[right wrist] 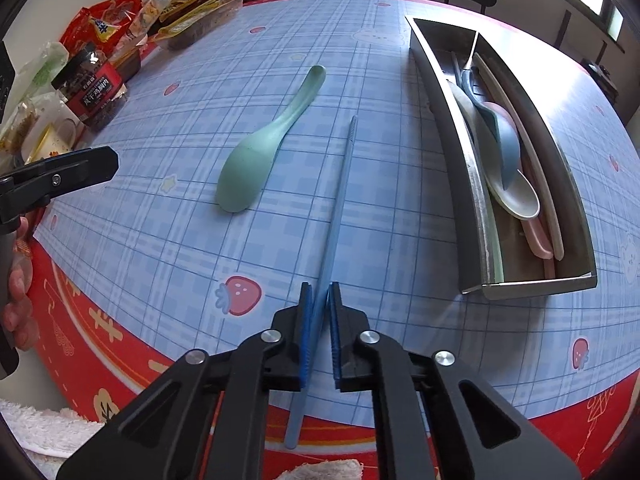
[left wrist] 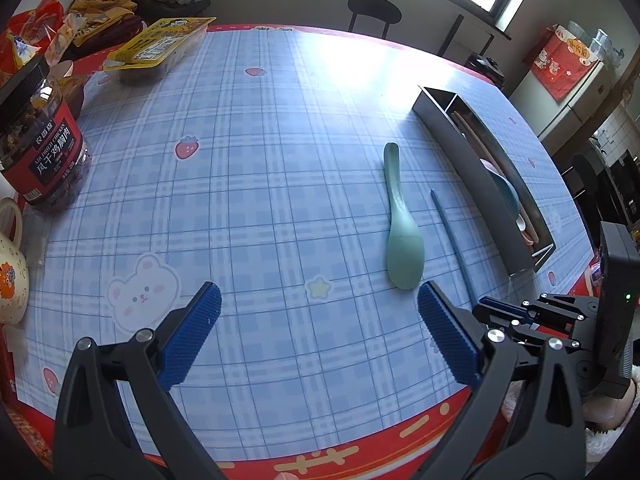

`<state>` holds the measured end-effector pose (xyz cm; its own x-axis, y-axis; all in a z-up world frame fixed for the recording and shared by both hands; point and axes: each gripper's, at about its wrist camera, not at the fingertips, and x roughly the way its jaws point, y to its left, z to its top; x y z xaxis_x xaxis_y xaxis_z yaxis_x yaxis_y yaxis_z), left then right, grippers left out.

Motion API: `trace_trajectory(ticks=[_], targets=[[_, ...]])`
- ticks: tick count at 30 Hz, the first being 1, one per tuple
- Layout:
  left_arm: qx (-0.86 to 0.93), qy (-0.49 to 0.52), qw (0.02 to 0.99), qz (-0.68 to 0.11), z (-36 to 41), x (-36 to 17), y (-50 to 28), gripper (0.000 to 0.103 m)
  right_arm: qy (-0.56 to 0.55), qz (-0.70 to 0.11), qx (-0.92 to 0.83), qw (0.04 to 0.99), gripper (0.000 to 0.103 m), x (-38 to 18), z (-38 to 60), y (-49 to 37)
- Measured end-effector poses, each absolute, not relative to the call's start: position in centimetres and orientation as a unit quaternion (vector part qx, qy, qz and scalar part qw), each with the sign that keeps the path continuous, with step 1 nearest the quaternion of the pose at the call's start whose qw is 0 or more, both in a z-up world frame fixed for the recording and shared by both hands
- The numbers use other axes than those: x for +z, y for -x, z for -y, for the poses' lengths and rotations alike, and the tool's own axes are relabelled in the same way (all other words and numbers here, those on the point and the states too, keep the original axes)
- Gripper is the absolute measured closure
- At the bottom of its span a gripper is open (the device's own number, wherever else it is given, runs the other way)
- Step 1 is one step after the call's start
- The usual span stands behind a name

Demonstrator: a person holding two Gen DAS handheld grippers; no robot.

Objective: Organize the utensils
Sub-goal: 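Move the right tool to the blue chopstick and close on it, then close the left tool on the mint-green spoon handle while the right tool holds the blue chopstick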

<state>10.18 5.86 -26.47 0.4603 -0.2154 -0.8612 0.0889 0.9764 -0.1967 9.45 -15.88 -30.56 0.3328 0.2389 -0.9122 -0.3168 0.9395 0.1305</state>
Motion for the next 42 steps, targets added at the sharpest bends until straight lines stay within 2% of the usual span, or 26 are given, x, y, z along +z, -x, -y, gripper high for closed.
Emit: trace_trajectory(ticks=[8, 9, 10, 13, 15, 23, 31, 42], targets=[[-0.105, 0.079, 0.847, -0.516, -4.4, -27.1, -11.3, 0.008, 0.03, -0.554, 0.18, 0.812, 0.096, -30.7, 16.9, -9.2], [-0.111, 0.081, 0.845, -0.517, -4.1, -27.2, -11.5, 0.014, 0.029, -0.555, 0.18, 0.812, 0.096, -30.7, 17.0, -9.1], [-0.115, 0.082, 0.842, -0.521, -3.6, -27.5, -11.8, 0.025, 0.028, -0.555, 0.181, 0.812, 0.096, -30.7, 17.2, -9.0], [-0.125, 0.09, 0.833, -0.532, -2.5, -28.3, -13.0, 0.04, 0.024, -0.554, 0.182, 0.812, 0.096, -30.7, 17.6, -8.7], [-0.131, 0.1, 0.829, -0.534, -1.7, -28.7, -13.9, 0.045, 0.022, -0.554, 0.183, 0.812, 0.096, -30.7, 17.8, -8.6], [-0.143, 0.114, 0.818, -0.546, 1.2, -30.2, -17.0, 0.053, 0.025, -0.542, 0.198, 0.816, 0.096, -30.8, 18.3, -8.1], [-0.135, 0.097, 0.82, -0.548, 2.7, -31.1, -18.0, 0.074, 0.032, -0.535, 0.208, 0.818, 0.096, -30.8, 18.4, -7.9], [-0.162, 0.1, 0.805, -0.562, 2.0, -31.2, -14.5, 0.078, 0.035, -0.541, 0.212, 0.814, 0.096, -30.7, 18.4, -7.9]])
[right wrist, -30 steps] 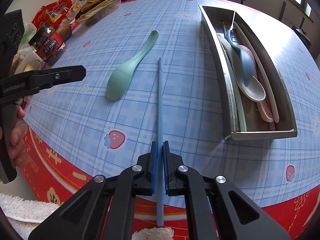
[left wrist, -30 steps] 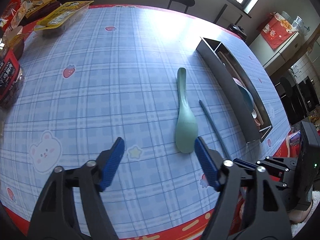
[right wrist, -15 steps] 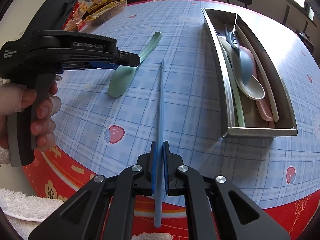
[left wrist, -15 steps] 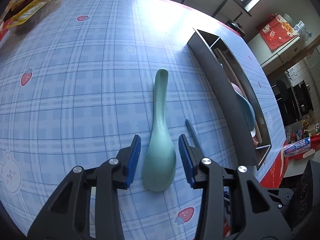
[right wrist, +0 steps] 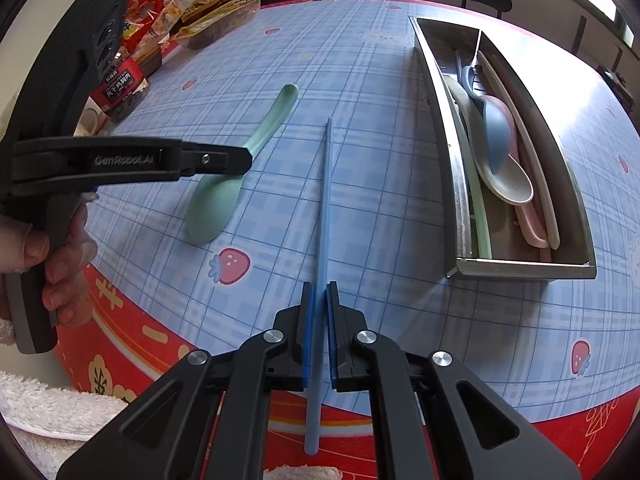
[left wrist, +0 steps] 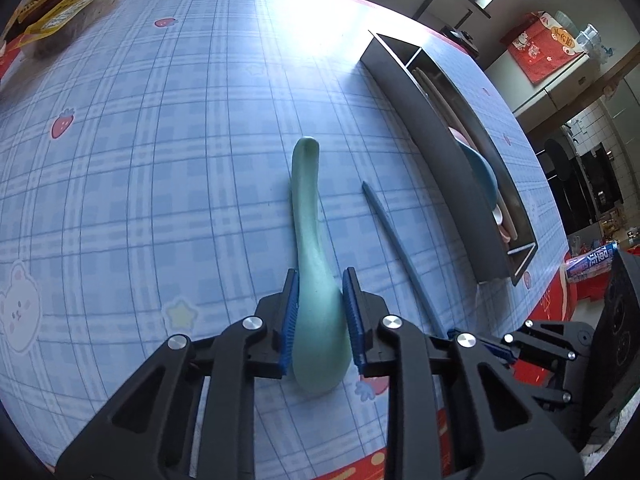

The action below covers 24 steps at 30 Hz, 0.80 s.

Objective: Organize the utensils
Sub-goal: 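Close the left tool on the mint-green spoon handle while the right tool holds the blue chopstick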

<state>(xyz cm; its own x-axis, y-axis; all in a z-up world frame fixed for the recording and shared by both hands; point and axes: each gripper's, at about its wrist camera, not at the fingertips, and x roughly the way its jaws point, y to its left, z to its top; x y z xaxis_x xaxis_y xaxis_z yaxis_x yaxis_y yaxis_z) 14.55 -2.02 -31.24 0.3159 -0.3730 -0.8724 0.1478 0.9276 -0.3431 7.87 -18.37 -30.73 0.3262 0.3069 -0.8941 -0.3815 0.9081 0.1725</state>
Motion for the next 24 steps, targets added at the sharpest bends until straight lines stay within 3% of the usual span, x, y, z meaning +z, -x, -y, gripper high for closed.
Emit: trace_trajectory(ticks=[24], targets=[[-0.204, 0.159, 0.775, -0.577, 1.5, -31.3, -10.2, 0.085, 0.03, -0.56, 0.227, 0.796, 0.096, -30.9, 18.3, -9.0]])
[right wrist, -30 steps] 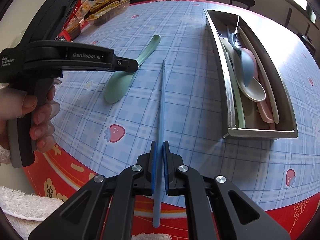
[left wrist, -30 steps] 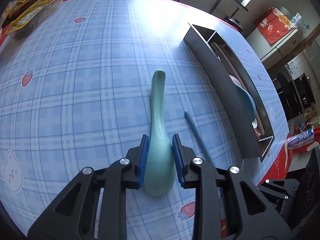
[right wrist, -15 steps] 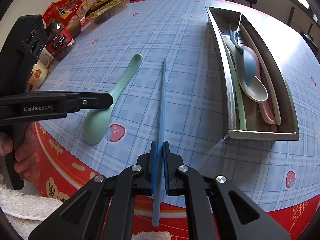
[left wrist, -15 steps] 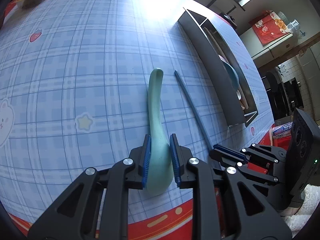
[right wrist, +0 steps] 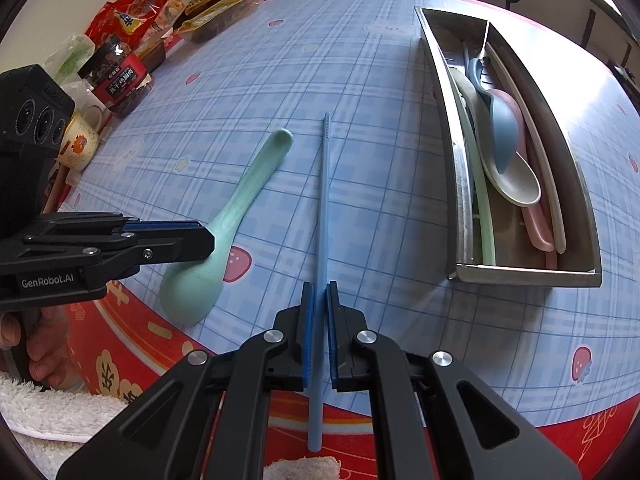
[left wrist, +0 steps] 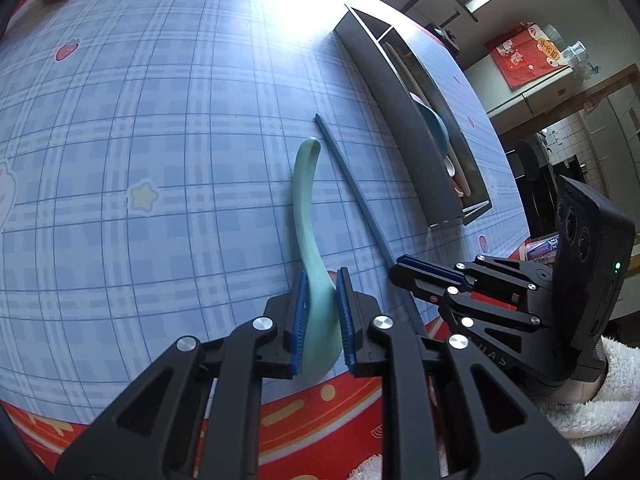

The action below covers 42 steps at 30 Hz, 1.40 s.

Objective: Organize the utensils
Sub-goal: 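Close the left tool on the mint-green spoon handle while the right tool holds the blue chopstick, then lift the mint-green spoon and blue chopstick with both tools toward the steel tray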

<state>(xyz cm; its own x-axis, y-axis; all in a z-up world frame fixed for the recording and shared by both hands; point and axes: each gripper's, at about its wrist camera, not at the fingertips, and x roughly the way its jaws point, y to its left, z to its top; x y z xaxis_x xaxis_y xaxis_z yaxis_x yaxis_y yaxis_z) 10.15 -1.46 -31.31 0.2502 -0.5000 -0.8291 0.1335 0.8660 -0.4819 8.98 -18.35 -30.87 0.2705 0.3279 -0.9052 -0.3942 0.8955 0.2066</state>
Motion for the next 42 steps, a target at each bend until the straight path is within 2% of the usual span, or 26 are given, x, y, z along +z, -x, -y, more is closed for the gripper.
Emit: trace_trajectory(ticks=[26, 30, 42], targets=[[-0.187, 0.092, 0.79, -0.576, 4.2, -31.9, -11.7, 0.085, 0.022, -0.566, 0.237, 0.789, 0.096, -30.9, 18.5, -9.1], [-0.202, 0.077, 0.794, -0.569, 4.6, -30.9, -11.0, 0.093, 0.021, -0.567, 0.239, 0.788, 0.096, -30.9, 18.6, -9.1], [-0.192, 0.069, 0.796, -0.569, 4.4, -32.1, -10.8, 0.089, 0.009, -0.569, 0.24, 0.787, 0.096, -31.0, 19.0, -9.0]])
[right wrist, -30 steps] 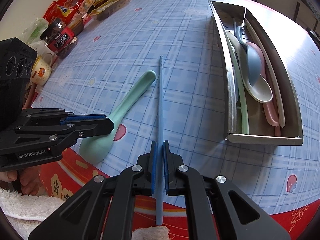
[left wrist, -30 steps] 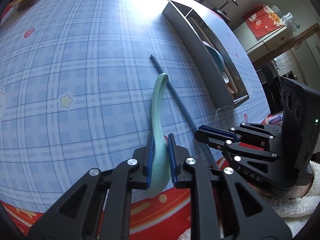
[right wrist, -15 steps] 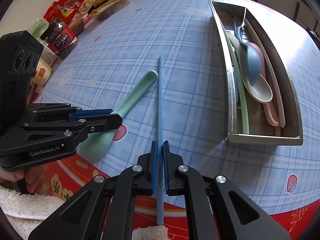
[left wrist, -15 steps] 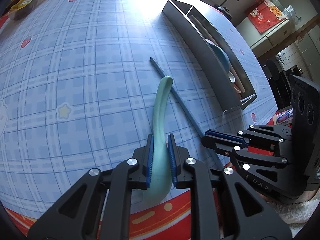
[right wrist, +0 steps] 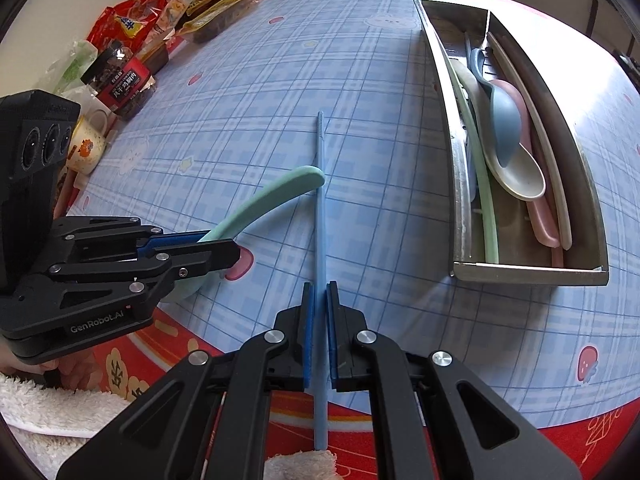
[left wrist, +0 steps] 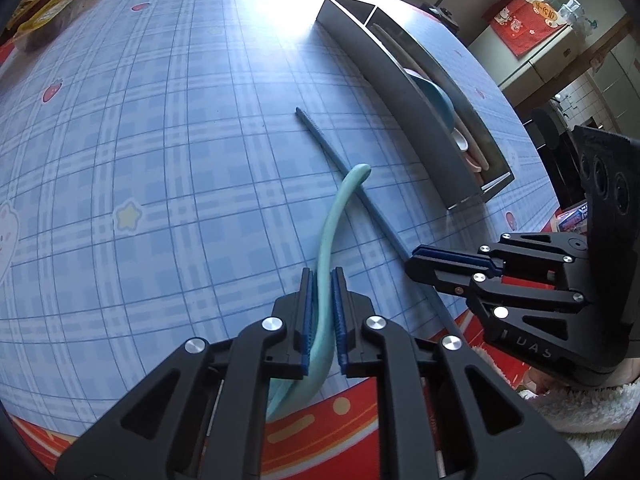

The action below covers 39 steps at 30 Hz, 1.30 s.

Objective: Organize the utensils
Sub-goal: 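Lift the mint-green spoon and blue chopstick with both tools toward the steel tray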

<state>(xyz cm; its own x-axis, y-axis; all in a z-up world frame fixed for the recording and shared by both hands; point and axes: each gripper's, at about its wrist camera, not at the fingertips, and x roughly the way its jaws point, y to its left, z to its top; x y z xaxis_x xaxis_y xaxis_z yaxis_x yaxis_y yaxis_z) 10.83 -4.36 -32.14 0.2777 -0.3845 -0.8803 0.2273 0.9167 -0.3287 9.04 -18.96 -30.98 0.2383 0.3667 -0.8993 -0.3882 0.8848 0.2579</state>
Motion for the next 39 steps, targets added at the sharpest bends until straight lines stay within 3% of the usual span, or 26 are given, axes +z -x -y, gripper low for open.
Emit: trace_trajectory(ticks=[8, 25, 39], targets=[[-0.172, 0.166, 0.775, -0.586, 1.8, -32.7, -10.9, 0.09, 0.014, -0.567, 0.244, 0.787, 0.096, -30.9, 19.0, -8.9], [-0.13, 0.355, 0.761, -0.528, -4.6, -30.1, -8.0, 0.09, -0.087, -0.512, 0.274, 0.81, 0.097, -27.4, 21.9, -9.3], [-0.171, 0.384, 0.741, -0.524, 0.6, -27.8, -13.2, 0.09, -0.092, -0.472, 0.229, 0.846, 0.097, -24.3, 27.9, -12.4]])
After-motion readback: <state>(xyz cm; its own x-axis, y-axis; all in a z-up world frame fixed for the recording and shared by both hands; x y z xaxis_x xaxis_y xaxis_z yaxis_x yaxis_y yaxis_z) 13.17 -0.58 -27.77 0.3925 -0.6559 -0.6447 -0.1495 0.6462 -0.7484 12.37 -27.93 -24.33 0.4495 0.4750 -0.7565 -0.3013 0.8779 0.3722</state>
